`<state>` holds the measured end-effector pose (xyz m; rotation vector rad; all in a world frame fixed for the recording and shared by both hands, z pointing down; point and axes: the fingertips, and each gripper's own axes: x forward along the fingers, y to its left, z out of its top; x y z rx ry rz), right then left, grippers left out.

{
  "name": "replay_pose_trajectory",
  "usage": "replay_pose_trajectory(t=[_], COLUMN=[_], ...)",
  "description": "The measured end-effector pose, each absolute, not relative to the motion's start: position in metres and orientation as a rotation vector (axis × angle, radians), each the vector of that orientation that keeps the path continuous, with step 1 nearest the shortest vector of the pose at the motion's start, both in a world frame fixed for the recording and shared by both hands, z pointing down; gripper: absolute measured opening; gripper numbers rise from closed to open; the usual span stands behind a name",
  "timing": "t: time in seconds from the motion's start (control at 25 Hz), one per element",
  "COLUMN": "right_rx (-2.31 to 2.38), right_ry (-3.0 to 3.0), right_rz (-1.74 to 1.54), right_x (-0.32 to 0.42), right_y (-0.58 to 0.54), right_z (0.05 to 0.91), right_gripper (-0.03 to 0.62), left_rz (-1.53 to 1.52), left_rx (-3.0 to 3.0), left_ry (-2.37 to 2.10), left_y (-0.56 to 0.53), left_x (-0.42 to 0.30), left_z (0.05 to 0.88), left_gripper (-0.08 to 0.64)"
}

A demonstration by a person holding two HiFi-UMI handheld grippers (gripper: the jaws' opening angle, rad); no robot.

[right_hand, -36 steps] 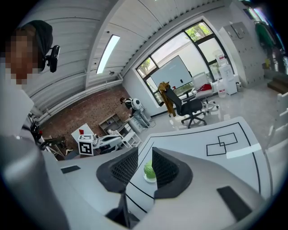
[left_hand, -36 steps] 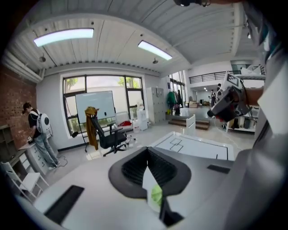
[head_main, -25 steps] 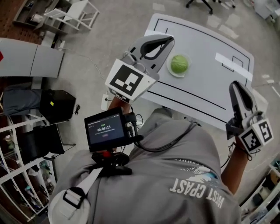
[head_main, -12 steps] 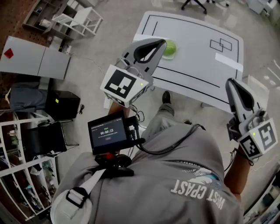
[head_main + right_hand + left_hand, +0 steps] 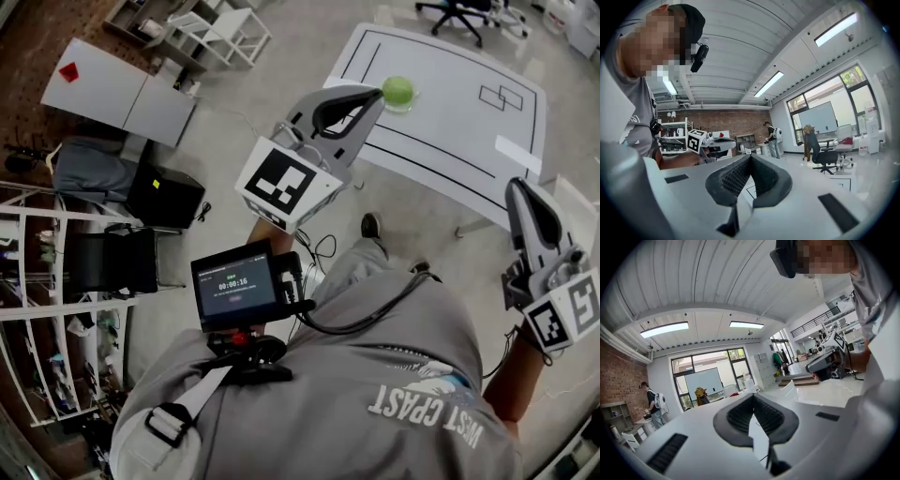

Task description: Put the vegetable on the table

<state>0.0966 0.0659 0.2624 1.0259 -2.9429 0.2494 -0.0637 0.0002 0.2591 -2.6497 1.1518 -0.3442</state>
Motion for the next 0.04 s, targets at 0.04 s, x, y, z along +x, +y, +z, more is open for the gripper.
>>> replay_pose_trajectory(t=[0.04], right_rx=[1.026], right_ry=[-2.946], right_rz=[0.249], right_x=[0.0986], right_y=[0.0628], right_z=[0.2663], right_gripper=[0.008], left_rz=[-0.351], left_rx=[-2.644], left_ry=[1.162], left_y=[-0.0002], left_x=[-0.0644], left_z=[0.262], left_gripper=[0.006])
